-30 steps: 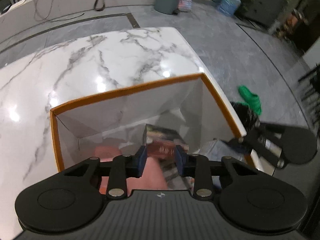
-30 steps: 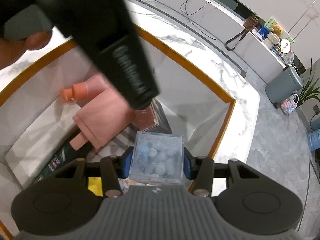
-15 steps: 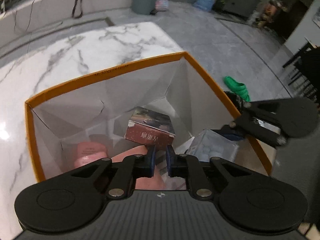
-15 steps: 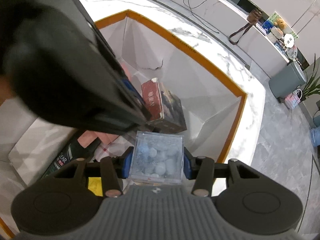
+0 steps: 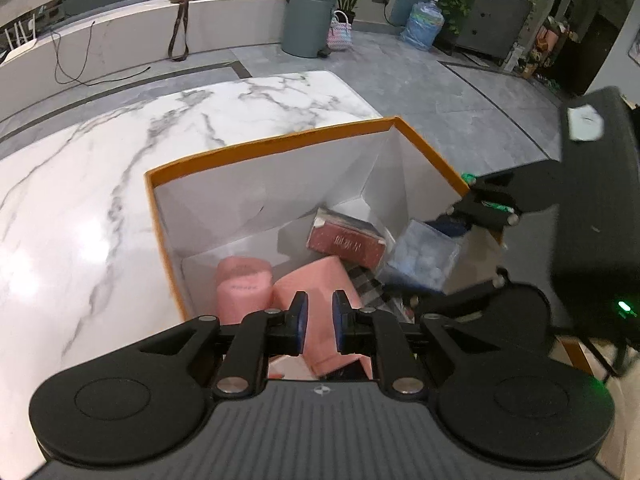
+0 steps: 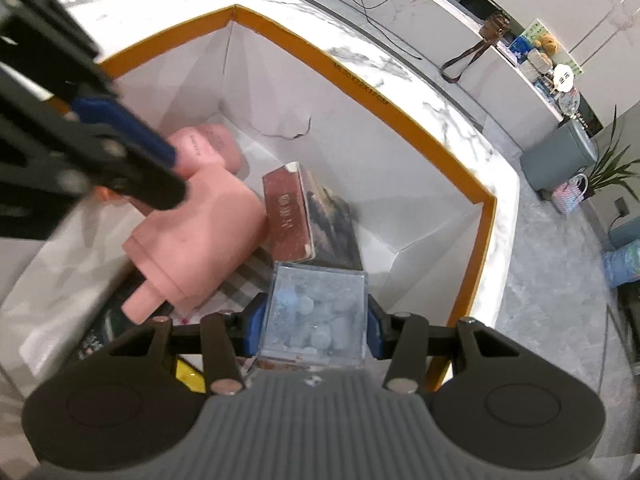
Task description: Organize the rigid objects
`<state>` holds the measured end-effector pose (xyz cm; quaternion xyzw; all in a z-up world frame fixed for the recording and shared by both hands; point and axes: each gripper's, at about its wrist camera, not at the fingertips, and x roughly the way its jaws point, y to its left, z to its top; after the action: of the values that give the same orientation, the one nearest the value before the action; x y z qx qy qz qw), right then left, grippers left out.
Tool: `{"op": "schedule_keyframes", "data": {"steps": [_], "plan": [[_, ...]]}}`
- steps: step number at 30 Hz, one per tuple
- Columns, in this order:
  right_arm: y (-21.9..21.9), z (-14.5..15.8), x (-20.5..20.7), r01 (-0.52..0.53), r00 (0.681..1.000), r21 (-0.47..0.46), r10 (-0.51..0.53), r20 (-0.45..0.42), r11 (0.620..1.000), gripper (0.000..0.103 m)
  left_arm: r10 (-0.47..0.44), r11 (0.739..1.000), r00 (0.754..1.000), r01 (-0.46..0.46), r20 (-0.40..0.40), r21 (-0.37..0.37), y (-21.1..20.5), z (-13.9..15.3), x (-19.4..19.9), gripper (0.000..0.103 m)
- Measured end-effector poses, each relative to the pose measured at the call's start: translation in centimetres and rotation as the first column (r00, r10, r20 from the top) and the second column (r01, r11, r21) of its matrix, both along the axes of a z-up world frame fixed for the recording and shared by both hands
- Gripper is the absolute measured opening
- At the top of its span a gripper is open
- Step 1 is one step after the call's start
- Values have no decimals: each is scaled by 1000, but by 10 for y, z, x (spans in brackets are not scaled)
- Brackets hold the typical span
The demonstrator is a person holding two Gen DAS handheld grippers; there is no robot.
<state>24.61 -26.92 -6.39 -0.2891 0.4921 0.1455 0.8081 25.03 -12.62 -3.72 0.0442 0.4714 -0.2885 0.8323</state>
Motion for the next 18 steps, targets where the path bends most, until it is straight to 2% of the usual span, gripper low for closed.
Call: {"op": "schedule_keyframes", "data": {"steps": [4,8,13,15,18], "plan": [[2,-2,1,-3,1000,-40,4,15,999,55,17,1000,1000,-17,4,1,12,2,-5,17],[2,5,-3,4,1000,-32,-4,24,999,60,47,999,999,-47,10,-15,24,8,-8,18],[9,25,-20,-1,998,-12,2,65,1000,65,71,997,997,-71,39,-8,37,27,-23,22],[12,34,-30,-8,996,2,7,85,1000,71,68,998,996,-67,56,-6,42,37,-33,23],[15,47,-47,-8,993,29,5,114,1000,72,49,999,995,-49,85,-4,52,53,-49,23]]}}
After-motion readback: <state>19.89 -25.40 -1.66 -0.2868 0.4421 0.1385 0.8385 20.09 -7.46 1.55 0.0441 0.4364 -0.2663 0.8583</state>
